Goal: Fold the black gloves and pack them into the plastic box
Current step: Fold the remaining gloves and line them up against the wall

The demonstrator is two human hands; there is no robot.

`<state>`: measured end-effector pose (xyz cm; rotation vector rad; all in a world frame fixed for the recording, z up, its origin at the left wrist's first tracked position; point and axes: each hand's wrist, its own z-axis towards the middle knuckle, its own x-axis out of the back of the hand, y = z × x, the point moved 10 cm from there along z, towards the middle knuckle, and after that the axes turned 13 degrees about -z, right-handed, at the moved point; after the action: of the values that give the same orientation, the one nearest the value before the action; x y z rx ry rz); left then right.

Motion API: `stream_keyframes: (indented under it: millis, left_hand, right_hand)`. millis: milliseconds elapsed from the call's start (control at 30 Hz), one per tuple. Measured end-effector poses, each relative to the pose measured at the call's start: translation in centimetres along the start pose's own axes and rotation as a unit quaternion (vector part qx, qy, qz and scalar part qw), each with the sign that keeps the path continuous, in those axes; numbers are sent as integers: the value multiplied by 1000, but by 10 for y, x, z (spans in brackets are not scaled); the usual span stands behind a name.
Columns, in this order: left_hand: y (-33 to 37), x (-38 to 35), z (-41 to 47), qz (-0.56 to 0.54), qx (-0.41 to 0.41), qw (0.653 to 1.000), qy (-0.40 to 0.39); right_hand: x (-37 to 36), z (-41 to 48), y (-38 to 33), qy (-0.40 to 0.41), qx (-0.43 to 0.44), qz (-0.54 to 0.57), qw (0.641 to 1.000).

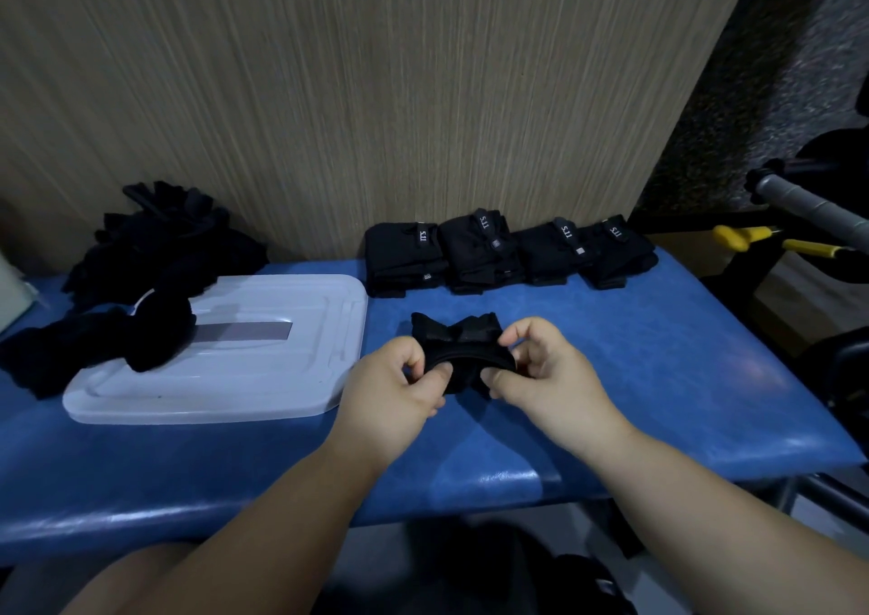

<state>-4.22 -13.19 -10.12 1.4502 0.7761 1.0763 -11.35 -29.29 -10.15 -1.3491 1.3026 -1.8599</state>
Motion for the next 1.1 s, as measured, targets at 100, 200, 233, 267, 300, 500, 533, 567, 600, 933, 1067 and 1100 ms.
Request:
stream_keyframes:
  millis: [100, 200, 233, 267, 300, 500, 533, 567, 600, 933, 1067, 1100]
  left_hand:
    - [-1, 1, 0, 64, -9, 998, -9]
    - [-5, -5, -1, 97, 2, 995, -37]
    - [-6, -9, -1, 92, 12, 994, -51]
    - [-7, -11, -2, 77, 24, 995, -64]
    - [-7, -13, -2, 41, 38, 996, -73]
    - [-30, -4, 7, -217, 177, 960, -32]
    - [-37, 0, 9, -226, 185, 956, -7]
    - [-41, 5, 10, -228, 187, 956, 19]
    - [-44, 9, 11, -230, 184, 955, 38]
    - [-23, 8, 8, -385, 140, 911, 46]
    - [-15, -10, 0, -395, 128, 910, -4]
    - [-13, -11, 0, -398, 125, 909, -6]
  right_hand:
    - [6, -1, -3, 23, 18, -93, 995]
    - [13, -3, -15, 60, 49, -165, 983]
    - [16, -4, -18, 71, 58, -176, 980]
    - [18, -4, -21, 79, 64, -180, 978]
    - [20, -3, -23, 82, 69, -178, 978]
    - [-1, -5, -25, -23, 118, -137, 983]
    - [-7, -7, -26, -50, 132, -136, 981]
    - [-13, -9, -26, -78, 139, -138, 978]
    - [-18, -10, -24, -105, 142, -142, 974]
    - [-3, -4, 3, -100, -59, 82, 990]
    - [-15, -6, 6, -98, -88, 69, 989]
    - [-16, -5, 6, -88, -91, 71, 989]
